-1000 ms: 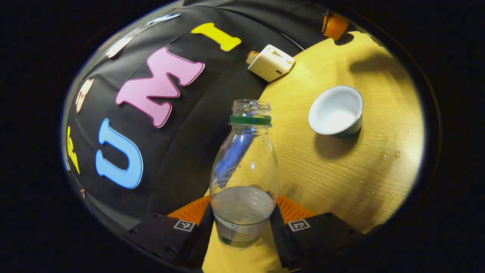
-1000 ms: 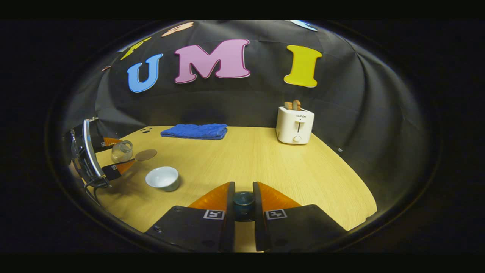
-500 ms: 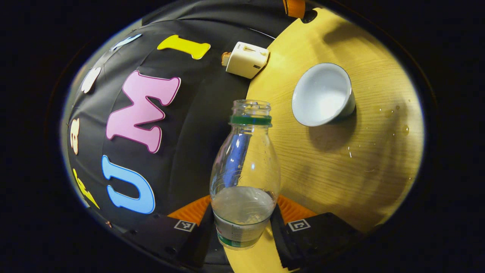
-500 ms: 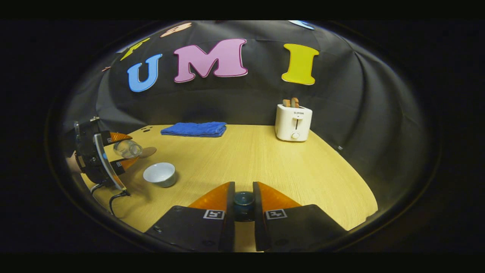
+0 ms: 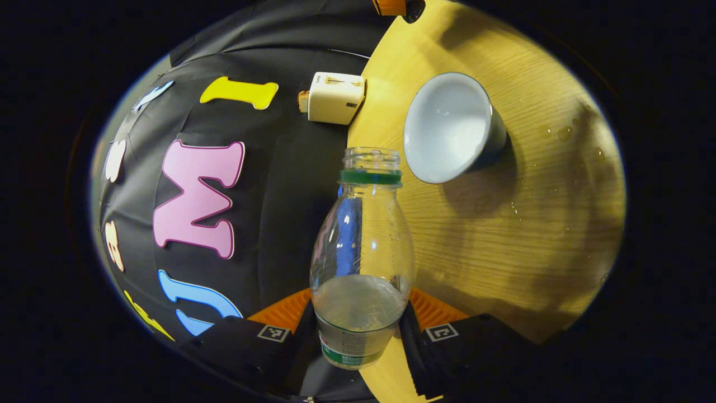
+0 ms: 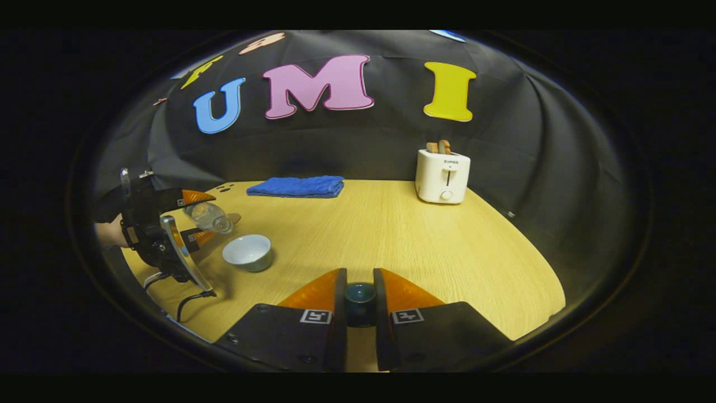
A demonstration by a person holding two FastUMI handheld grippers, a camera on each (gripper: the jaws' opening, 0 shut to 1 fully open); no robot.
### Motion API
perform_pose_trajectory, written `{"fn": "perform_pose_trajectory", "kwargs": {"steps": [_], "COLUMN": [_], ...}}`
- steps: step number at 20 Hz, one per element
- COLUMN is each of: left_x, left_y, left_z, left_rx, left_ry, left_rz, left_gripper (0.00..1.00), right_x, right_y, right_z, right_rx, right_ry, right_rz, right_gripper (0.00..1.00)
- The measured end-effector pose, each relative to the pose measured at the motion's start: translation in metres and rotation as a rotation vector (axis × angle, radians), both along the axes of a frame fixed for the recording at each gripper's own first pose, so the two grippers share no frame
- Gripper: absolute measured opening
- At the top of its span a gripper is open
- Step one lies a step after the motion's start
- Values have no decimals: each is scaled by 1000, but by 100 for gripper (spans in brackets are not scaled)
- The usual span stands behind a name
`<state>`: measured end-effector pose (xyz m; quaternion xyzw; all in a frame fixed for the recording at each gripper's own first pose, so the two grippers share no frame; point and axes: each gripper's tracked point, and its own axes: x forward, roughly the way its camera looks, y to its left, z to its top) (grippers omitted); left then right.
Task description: Open the teacup lid with one hand, grasp the water bottle and pour water into the teacup with the other hand; after pouring, place the water bottle on the coaster and then close the teacup lid.
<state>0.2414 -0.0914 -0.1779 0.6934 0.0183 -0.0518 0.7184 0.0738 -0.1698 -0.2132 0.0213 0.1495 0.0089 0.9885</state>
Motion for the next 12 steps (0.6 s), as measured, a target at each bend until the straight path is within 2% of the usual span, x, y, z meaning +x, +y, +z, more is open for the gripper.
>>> {"fn": "perform_pose_trajectory", "kwargs": {"steps": [4, 5, 7, 8, 11, 12], "left_x": [5, 7, 9, 10, 14, 13], "left_y": [-6, -7, -8, -9, -11, -13], "left_z": [6, 8, 10, 10, 12, 13], "left_rx": [88, 105, 136, 150, 176, 186], "left_ry": [-20, -22, -27, -29, -34, -34], "left_rz": [-38, -41, -49, -53, -67, -67], "left_gripper": [73, 73, 73, 73, 73, 73], "right_x": [-1, -2, -2, -3, -3, -3], "right_y": [-1, -1, -2, -2, -3, -3], "right_z": [-1, -1, -1, -1, -1, -2], "right_rx": [1, 1, 3, 3, 3, 4], "right_ry": [2, 2, 1, 0, -1, 0], "right_rz": [2, 2, 2, 3, 4, 4], "right_gripper": [24, 19, 19, 24, 19, 24]}}
